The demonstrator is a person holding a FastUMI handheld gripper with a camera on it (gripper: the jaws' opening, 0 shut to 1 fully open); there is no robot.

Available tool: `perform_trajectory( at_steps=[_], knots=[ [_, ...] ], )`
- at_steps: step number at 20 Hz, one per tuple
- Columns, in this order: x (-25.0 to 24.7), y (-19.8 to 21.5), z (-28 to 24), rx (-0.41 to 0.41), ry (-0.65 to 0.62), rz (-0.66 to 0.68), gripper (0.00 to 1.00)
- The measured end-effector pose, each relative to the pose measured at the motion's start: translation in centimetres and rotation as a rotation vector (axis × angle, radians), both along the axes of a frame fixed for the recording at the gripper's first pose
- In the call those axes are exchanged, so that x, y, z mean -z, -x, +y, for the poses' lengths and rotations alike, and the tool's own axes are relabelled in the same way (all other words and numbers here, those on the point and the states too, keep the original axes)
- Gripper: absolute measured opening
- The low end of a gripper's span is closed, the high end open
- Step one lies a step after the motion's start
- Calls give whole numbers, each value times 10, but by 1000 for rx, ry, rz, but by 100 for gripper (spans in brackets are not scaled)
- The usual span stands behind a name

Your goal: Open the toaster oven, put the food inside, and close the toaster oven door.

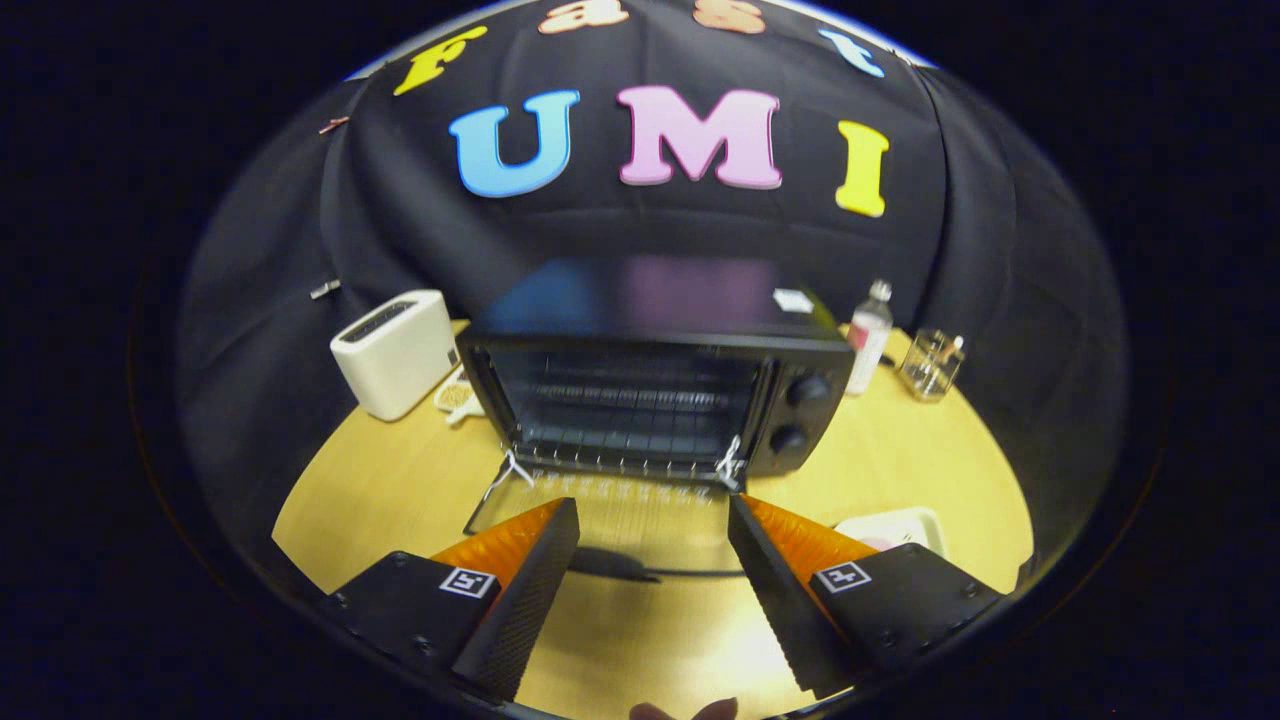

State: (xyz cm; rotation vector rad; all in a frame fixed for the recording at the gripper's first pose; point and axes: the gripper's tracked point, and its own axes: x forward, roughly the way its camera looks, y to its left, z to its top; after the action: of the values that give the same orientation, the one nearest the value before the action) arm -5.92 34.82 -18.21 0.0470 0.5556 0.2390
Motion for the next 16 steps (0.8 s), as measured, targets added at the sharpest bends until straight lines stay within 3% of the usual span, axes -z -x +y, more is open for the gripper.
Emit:
perform_trajectory(
  at_steps=[4, 8, 12, 16],
  knots=[
    [-78, -18, -47, 0, 9, -213, 100],
    [-102, -19, -99, -16, 9, -236, 98],
    [-75, -22, -164, -4, 29, -135, 99],
    [-15, -21, -221, -21, 55, 14, 99]
  ],
)
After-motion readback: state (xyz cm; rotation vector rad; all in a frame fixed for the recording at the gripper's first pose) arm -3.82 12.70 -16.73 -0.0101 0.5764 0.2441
